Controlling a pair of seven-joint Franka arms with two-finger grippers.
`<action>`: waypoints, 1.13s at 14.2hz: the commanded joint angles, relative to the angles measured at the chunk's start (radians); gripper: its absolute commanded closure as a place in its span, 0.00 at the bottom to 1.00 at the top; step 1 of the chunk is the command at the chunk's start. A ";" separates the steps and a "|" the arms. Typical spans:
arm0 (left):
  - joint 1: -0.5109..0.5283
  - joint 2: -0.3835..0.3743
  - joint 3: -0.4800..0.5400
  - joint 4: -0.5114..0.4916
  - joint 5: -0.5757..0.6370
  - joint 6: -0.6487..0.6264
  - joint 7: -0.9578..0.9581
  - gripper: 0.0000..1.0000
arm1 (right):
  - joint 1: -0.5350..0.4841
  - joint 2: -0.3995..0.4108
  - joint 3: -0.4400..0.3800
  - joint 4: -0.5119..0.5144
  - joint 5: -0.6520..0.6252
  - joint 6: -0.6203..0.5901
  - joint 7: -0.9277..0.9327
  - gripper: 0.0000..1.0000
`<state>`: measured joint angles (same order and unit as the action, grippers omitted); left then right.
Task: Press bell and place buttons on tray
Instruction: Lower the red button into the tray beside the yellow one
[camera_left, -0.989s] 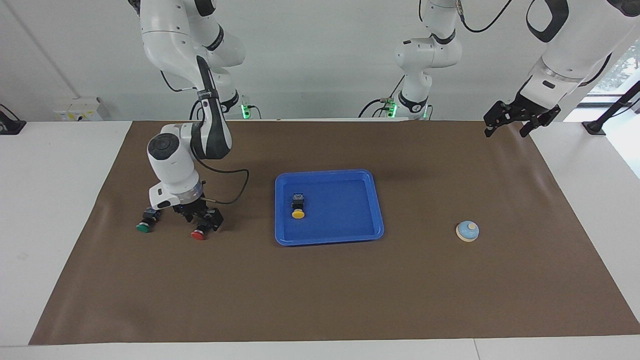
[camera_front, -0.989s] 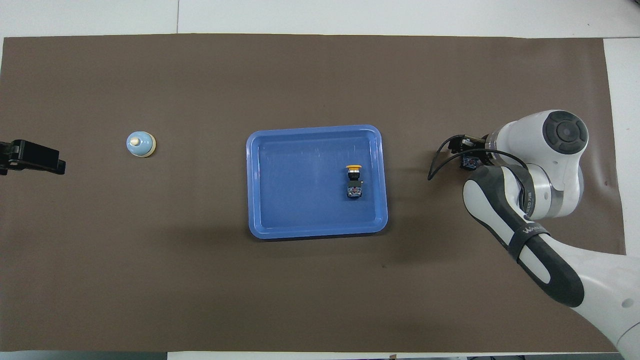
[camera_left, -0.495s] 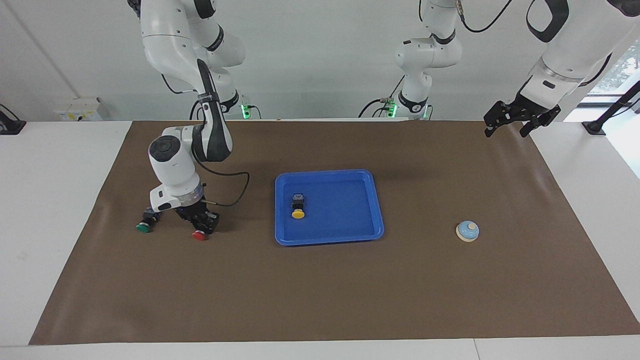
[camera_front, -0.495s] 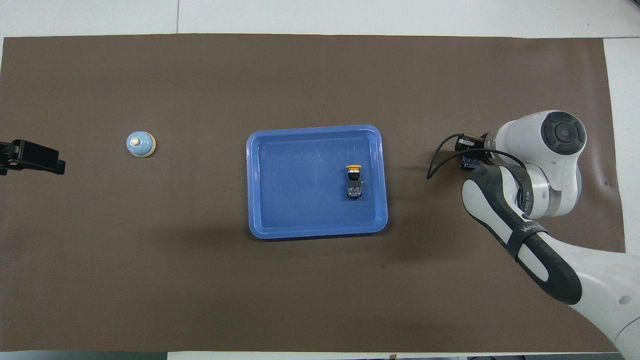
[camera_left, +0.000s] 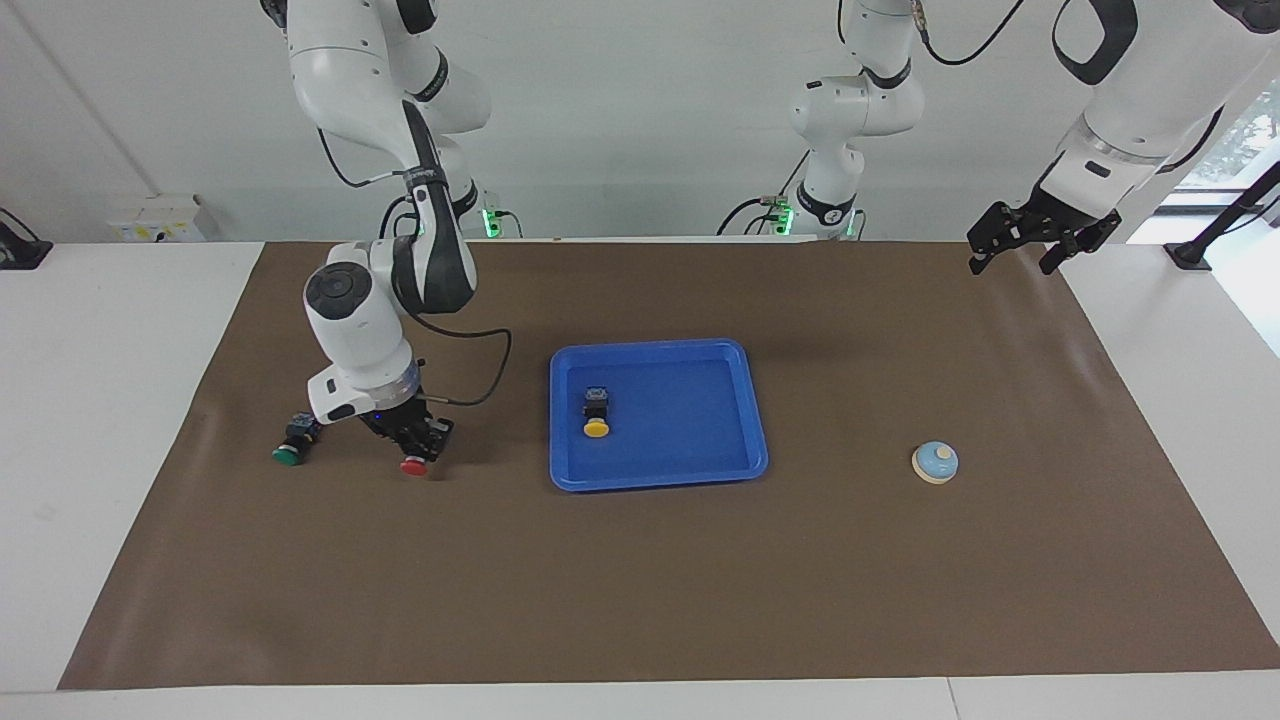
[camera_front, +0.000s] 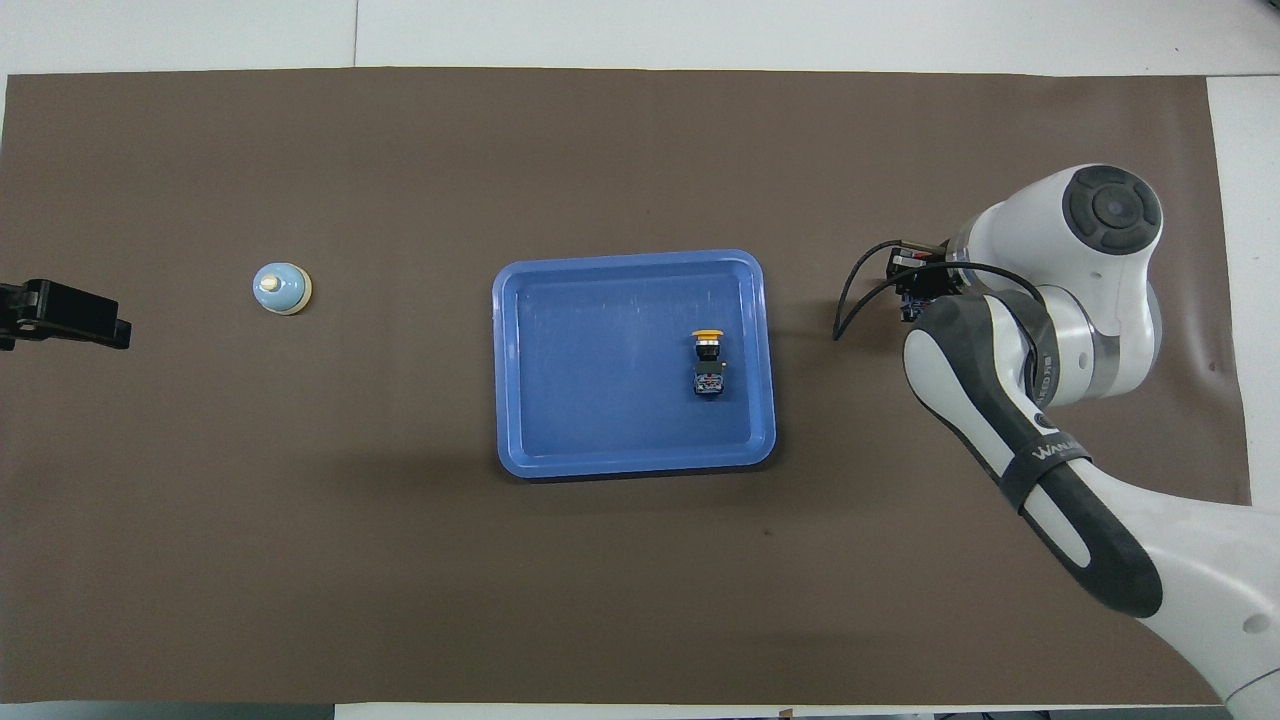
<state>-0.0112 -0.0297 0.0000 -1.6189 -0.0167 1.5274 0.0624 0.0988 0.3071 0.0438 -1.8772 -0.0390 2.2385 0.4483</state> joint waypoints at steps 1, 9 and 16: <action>0.000 -0.016 0.002 -0.012 0.011 -0.007 0.010 0.00 | 0.109 0.015 0.002 0.145 0.010 -0.121 0.090 1.00; 0.000 -0.016 -0.002 -0.012 0.011 -0.007 0.010 0.00 | 0.430 0.111 0.002 0.216 0.022 -0.067 0.311 1.00; 0.000 -0.015 0.002 -0.012 0.011 -0.007 0.010 0.00 | 0.481 0.173 0.001 0.121 0.018 0.111 0.337 1.00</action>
<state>-0.0112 -0.0298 -0.0003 -1.6189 -0.0167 1.5274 0.0624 0.5854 0.5025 0.0455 -1.7080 -0.0161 2.3011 0.7777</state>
